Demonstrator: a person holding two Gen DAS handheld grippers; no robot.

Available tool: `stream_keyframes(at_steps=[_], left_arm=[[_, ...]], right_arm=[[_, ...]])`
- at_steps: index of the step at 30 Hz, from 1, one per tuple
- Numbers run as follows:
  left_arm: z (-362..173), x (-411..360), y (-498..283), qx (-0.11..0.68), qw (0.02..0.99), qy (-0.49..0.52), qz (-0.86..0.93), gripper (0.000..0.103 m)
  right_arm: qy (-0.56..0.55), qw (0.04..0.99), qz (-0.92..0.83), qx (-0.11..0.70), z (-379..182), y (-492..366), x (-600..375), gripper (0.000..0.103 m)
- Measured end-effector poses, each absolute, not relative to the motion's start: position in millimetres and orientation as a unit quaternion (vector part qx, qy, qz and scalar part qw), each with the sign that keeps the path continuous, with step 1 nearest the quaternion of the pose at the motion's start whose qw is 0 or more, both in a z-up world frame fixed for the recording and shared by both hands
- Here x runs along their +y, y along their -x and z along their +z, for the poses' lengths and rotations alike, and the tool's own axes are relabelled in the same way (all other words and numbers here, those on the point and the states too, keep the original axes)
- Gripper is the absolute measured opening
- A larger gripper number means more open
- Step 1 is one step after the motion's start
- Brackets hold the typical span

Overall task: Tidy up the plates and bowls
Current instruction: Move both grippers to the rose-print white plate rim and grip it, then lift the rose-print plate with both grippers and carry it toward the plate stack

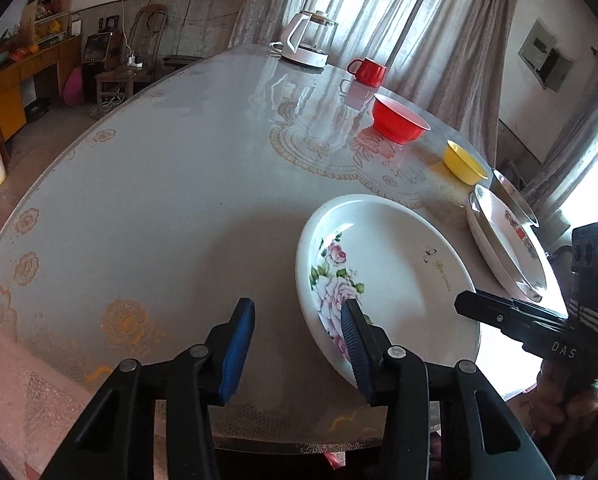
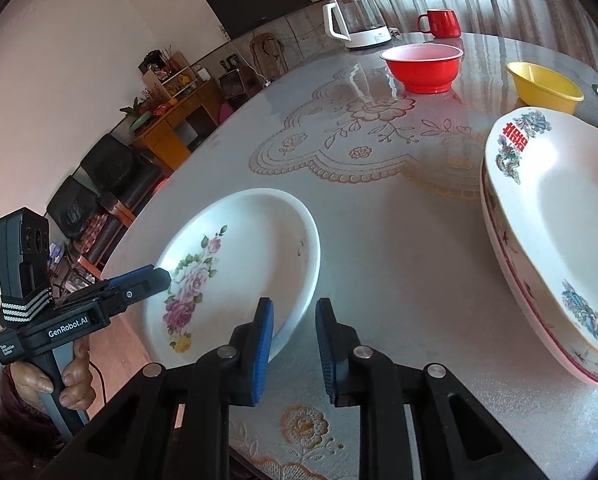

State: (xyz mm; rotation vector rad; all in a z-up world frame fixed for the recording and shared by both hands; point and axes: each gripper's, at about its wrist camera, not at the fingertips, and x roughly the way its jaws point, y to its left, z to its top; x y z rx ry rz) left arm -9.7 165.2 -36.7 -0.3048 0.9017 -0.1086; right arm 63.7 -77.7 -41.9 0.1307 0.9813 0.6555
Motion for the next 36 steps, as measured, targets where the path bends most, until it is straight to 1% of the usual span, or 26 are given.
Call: stream_keyframes(at_steps=[1,2,3,7,10,16,18,22,24,26,31,36], left_arm=[[-36.7,162.0,10.1,0.427,0.892,0.14,-0.051,0.041],[-37.3,159.1,8.6,0.429,0.892,0.133,-0.053,0.032],[-36.8,155.1,7.4,0.427,0.893,0.128,-0.059,0.023],[-37.7,140.7,-1.1,0.42,0.9,0.101,-0.06,0.023],[-38.4,139.6,-12.5,0.422,0.896,0.117,-0.068,0.023],[-38.0,131.1,-30.7,0.418,0.902,0.093,-0.06,0.023],[-38.3,128.2,-36.2,0.418,0.902,0.088,-0.059,0.025],[-39.5,128.6,-35.9,0.413,0.905,0.083,-0.059,0.025],[-39.2,130.5,-35.6,0.415,0.903,0.09,-0.058,0.025],[-39.6,132.6,-32.9,0.415,0.903,0.099,-0.055,0.025],[-40.0,137.2,-29.7,0.414,0.901,0.114,-0.066,0.025],[-39.7,128.9,-25.1,0.409,0.904,0.106,-0.068,0.026]], right_arm=[[-0.059,0.828,0.31,0.464,-42.7,-64.2,-75.8,0.021],[-0.055,0.827,0.312,0.464,-43.2,-64.3,-73.6,0.019],[-0.047,0.83,0.31,0.462,-43.0,-64.0,-71.2,0.019],[-0.034,0.842,0.297,0.45,-40.4,-64.9,-69.5,0.018],[-0.031,0.849,0.283,0.446,-38.4,-70.8,-73.5,0.017],[-0.04,0.85,0.268,0.453,-41.1,-80.9,-81.1,0.018],[-0.047,0.849,0.269,0.453,-41.3,-81.2,-83.1,0.02],[-0.043,0.849,0.273,0.45,-42.9,-79.5,-82.6,0.023],[-0.032,0.849,0.275,0.449,-43.9,-78.8,-78.8,0.027],[-0.026,0.852,0.275,0.445,-43.6,-77.1,-76.9,0.029],[-0.048,0.845,0.28,0.453,-44.5,-80.5,-81.2,0.029],[-0.056,0.849,0.274,0.449,-44.7,-77.6,-81.8,0.026]])
